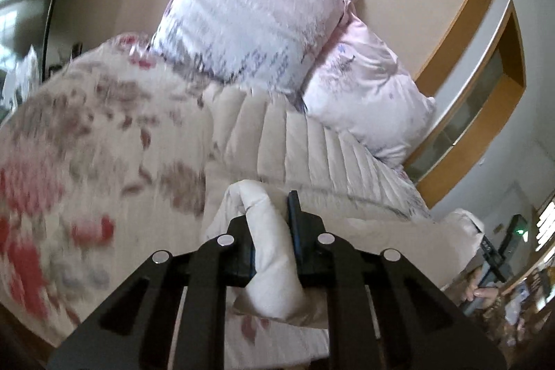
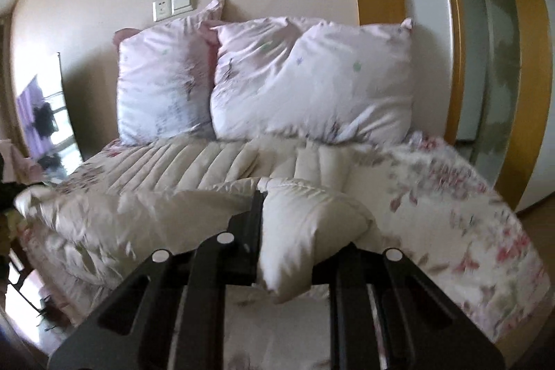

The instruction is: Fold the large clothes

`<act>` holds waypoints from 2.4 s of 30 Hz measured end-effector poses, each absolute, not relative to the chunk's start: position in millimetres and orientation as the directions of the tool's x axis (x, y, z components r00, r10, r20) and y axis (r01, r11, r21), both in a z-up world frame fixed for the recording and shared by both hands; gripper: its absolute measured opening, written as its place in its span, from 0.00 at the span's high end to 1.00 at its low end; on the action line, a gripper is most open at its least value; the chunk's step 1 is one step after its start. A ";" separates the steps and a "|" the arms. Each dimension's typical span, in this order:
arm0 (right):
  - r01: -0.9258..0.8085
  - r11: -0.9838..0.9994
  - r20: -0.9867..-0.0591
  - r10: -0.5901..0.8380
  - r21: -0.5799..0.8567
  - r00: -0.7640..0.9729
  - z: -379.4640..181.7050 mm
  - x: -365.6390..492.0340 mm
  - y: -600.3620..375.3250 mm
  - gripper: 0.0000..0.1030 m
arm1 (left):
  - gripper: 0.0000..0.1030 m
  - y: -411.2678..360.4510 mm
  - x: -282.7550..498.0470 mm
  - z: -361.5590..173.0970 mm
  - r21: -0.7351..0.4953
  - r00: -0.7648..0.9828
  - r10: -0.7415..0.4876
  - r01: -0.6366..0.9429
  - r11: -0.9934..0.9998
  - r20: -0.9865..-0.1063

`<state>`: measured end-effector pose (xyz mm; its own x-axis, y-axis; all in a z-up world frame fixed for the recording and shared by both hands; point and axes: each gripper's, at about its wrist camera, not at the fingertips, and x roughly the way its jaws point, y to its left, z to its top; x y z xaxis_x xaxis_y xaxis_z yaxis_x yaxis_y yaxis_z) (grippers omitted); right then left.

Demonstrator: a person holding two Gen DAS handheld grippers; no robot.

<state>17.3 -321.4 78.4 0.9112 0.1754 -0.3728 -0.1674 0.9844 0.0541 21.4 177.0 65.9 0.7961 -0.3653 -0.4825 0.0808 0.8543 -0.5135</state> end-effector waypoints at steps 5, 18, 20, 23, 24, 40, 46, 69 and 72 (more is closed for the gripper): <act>-0.122 0.992 -0.347 0.119 0.014 0.930 92.7 51.9 -314.6 0.84 | 0.87 178.3 65.2 86.6 -0.492 0.817 -0.334 0.072 0.868 -0.470; -0.060 0.996 -0.342 0.078 0.063 0.936 111.5 170.9 -311.7 0.84 | 0.87 180.7 207.0 90.7 -0.476 0.812 -0.258 -0.029 0.879 -0.524; -0.044 0.993 -0.384 0.082 0.109 0.920 104.3 198.5 -313.8 0.84 | 0.87 181.9 228.6 78.3 -0.489 0.800 -0.254 -0.056 0.871 -0.543; -0.010 0.980 -0.486 0.106 0.198 0.867 83.0 232.8 -318.3 0.83 | 0.87 184.3 247.1 59.3 -0.517 0.773 -0.262 -0.099 0.850 -0.577; 0.002 0.972 -0.515 0.121 0.233 0.849 75.0 242.6 -321.4 0.82 | 0.87 185.9 251.4 53.5 -0.530 0.765 -0.266 -0.114 0.840 -0.586; 0.063 0.823 -0.433 0.230 0.565 0.871 70.9 286.8 -364.4 0.26 | 0.23 205.3 267.1 60.7 -0.727 0.835 -0.345 -0.094 0.680 -0.430; -0.019 0.911 -0.440 0.217 0.411 0.871 79.8 273.6 -351.7 0.40 | 0.22 193.3 243.6 80.5 -0.635 0.872 -0.287 -0.034 0.772 -0.396; 0.206 0.974 -0.732 -0.070 0.097 0.677 -2.5 337.4 -313.0 0.34 | 0.21 134.9 295.7 -7.0 -0.348 0.723 -0.072 -0.241 0.906 -0.687; 0.225 0.967 -0.736 -0.065 0.120 0.674 -7.0 344.2 -318.4 0.32 | 0.15 136.8 304.5 -14.3 -0.346 0.708 -0.057 -0.272 0.898 -0.704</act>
<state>344.2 -318.4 -7.0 0.6736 -0.0653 -0.7362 0.2252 0.9669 0.1202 304.5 136.8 -14.3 0.7076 -0.0575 -0.7043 -0.2718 0.8979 -0.3463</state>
